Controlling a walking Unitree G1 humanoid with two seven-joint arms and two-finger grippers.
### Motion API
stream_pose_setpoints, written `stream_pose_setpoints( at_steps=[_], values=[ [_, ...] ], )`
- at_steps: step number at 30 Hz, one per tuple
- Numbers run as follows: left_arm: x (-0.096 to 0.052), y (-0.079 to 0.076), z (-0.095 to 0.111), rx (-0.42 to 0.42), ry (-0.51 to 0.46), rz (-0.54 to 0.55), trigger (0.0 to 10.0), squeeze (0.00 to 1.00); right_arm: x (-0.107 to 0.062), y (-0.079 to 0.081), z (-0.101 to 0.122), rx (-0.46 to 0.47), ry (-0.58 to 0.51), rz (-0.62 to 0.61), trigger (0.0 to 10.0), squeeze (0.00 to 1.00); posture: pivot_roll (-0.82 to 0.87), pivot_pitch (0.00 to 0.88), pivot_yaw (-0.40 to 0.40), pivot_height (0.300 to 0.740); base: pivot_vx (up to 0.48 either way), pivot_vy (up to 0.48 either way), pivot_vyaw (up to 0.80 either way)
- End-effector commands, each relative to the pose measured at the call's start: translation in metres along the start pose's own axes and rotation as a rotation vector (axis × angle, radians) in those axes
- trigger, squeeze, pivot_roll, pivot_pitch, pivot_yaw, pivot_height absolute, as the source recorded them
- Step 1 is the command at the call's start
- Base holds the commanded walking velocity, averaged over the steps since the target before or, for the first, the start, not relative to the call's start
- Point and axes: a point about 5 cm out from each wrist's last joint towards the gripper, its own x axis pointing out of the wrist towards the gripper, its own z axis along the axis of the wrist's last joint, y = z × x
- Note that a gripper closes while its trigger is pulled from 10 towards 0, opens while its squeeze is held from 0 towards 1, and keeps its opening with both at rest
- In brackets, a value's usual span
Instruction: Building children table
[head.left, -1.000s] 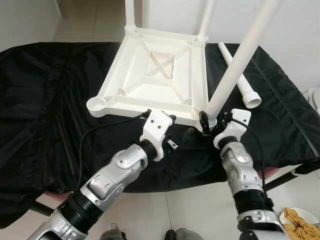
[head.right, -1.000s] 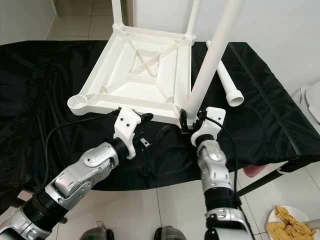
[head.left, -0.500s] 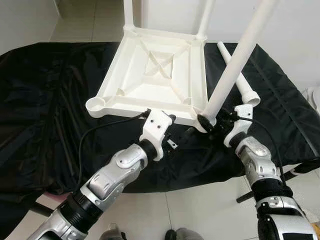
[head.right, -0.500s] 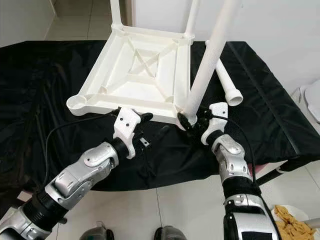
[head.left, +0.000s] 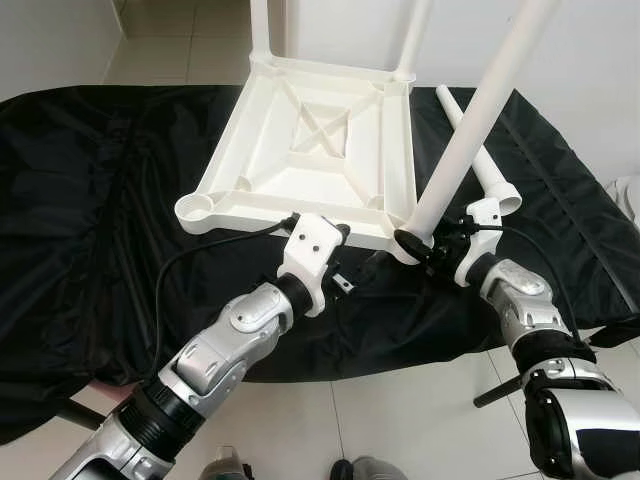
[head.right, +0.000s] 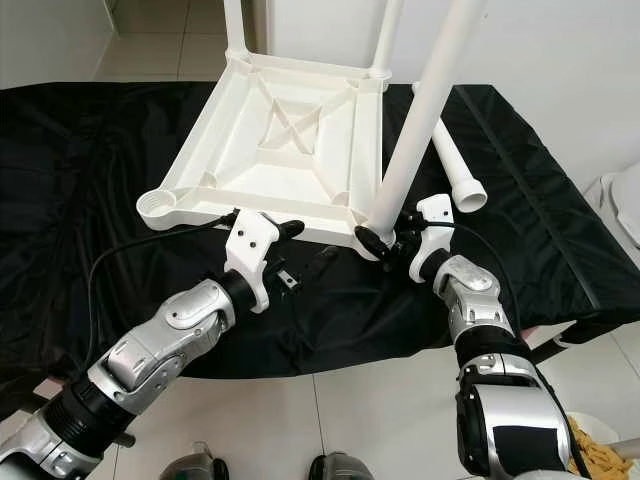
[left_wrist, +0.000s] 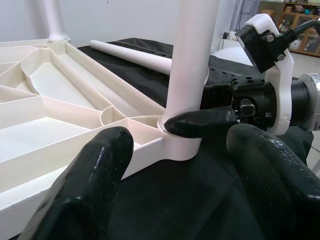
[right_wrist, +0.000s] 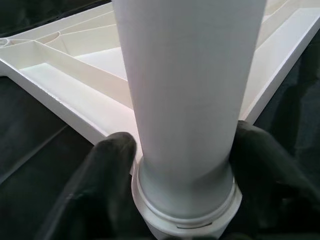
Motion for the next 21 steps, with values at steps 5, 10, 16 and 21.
stream_pose_setpoints(
  at_steps=[5,10,16,21],
  values=[
    [-0.002,-0.013,0.0,0.004,0.004,-0.261,10.0,0.0,0.0,0.001,0.0,-0.036,0.006,0.053,0.0,0.0,0.02,0.049,-0.023,0.74,0.0,0.0,0.0],
    [-0.002,-0.014,-0.001,0.004,0.005,-0.262,10.0,0.0,-0.002,0.003,-0.002,-0.042,-0.001,0.078,0.0,0.0,0.01,0.052,-0.022,0.74,0.0,0.0,0.0],
    [-0.002,-0.014,-0.001,0.001,0.005,-0.264,10.0,0.0,-0.004,0.009,-0.007,-0.042,-0.005,0.092,10.0,0.0,0.01,0.053,-0.025,0.74,0.0,0.0,0.0],
    [-0.002,-0.016,-0.001,-0.001,0.005,-0.267,10.0,0.0,-0.004,0.017,-0.012,-0.005,-0.023,0.082,10.0,0.0,0.01,0.052,-0.029,0.74,0.0,0.0,0.0]
  ],
)
